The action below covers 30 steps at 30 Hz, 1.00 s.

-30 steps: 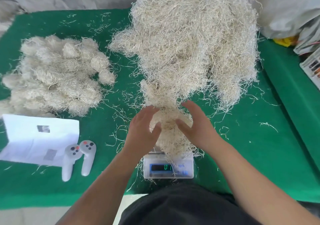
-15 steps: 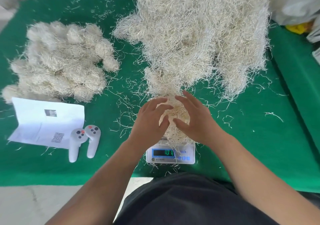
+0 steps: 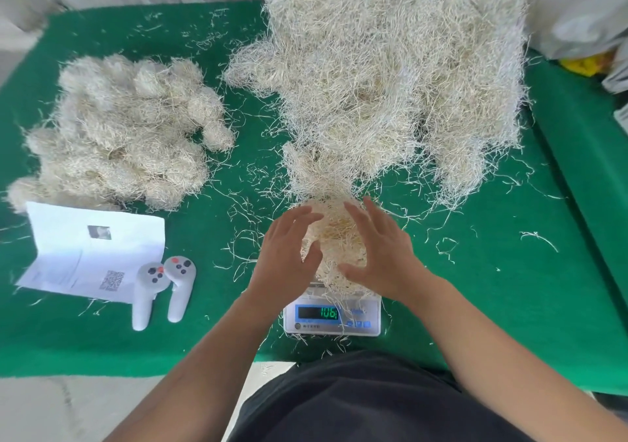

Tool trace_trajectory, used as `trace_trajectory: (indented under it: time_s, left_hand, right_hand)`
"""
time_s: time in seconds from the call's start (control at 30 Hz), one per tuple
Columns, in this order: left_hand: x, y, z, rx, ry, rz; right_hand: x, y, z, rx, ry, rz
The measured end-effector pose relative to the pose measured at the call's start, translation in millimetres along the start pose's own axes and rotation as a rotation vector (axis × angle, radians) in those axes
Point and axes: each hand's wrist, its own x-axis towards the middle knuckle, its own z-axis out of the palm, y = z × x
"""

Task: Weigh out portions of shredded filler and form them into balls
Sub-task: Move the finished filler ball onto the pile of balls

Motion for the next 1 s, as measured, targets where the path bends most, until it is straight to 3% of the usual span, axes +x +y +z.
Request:
trace_trajectory:
  time_s: [0.1,0.17,0.27,0.37,0.43,0.53,0.6,0.63,0.73,0.8,0.9,0.93,1.0]
  left_hand:
    - [7,-3,14,0.045,-0.091,-0.372]
    - [16,0,20,-0.022,-0.158,-0.579]
    - [31,13,25,-0.252,-0.125,-0.599]
    - [44,37,24,-0.866,-0.01,-0.584]
    - [53,55,20,-1.153,0.088,-0.563]
    - [69,77,7,-1.414,0.149,-0.591]
    - [82,90,-6,-1.575,0.135,-0.618]
    - [89,93,-14,-1.579,0.169,-0.625]
    - [114,101,-38,-1.552,0.301,-0.48]
    - [123,110,-49,-1.491,0.303,-0.43]
    - [126,123,-52,-1.342,0.266,-0.257]
    - [124,124,-49,-1.264,0.276,-0.188]
    - [122,121,-48,-1.211,0.273,-0.133]
  right_hand:
    - [6,2,21,-0.137,-0.124,0.113]
    - [15,0,27,-0.13,-0.073,0.168]
    - [32,-11,15,0.093,0.036,0.159]
    - [42,-31,-8,0.531,0.035,0.113]
    - [48,-53,-18,0.799,0.103,0.123]
    - [60,-86,-44,0.753,0.35,0.134]
    - [65,-102,-73,0.75,0.426,0.321]
    - [63,-108,-85,0.785,0.368,0.369]
    - [52,-110,-99,1.051,-0.015,0.149]
    - [49,-112,-108,0.829,-0.001,0.009]
    - [56,-113,-124,1.183,0.098,0.098]
    - [57,-117,-131,1.216,0.137,0.073]
    - [64,-127,-134,1.057,0.213,0.025]
